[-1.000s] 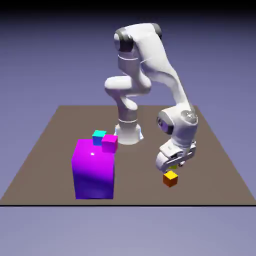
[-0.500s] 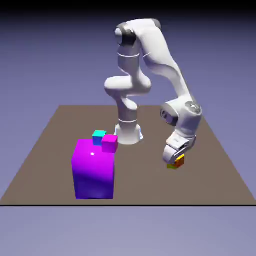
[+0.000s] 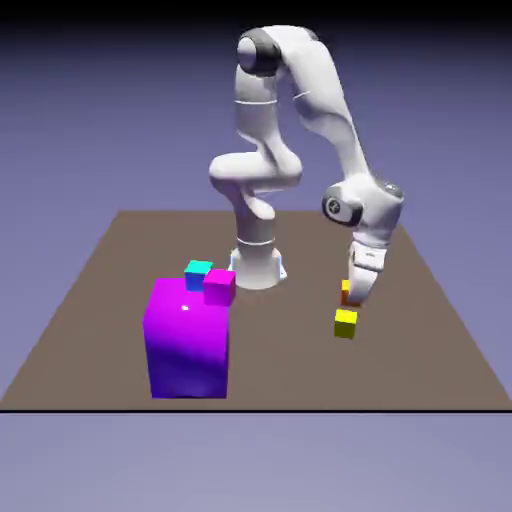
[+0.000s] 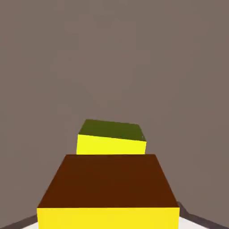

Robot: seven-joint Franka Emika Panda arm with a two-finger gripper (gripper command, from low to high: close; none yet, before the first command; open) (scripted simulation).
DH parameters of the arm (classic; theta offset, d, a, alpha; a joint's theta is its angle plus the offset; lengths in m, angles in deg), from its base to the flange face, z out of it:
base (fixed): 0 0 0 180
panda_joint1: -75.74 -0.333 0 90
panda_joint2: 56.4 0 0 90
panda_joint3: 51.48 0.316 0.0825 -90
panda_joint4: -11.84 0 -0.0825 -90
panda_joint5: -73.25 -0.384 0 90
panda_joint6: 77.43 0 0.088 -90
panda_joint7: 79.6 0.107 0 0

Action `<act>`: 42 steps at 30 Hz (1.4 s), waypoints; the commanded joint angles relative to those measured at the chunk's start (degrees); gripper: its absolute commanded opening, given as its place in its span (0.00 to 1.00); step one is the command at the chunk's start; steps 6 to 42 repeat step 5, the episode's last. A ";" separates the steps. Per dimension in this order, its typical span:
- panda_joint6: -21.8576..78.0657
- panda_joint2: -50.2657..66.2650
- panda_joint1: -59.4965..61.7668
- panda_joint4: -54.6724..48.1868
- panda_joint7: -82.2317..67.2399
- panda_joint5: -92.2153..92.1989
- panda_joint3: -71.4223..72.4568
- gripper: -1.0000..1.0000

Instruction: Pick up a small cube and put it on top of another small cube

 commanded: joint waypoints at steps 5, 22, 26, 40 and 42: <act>-0.99 1.25 -0.40 0.02 1.27 1.75 -0.82 1.00; -0.99 1.25 -0.40 0.02 1.27 1.75 -0.82 1.00; -0.99 1.25 -0.40 0.02 1.27 1.75 -0.82 1.00; -0.99 1.25 -0.40 0.02 1.27 1.75 -0.82 1.00; -0.99 1.25 -0.40 0.02 1.27 1.75 -0.82 1.00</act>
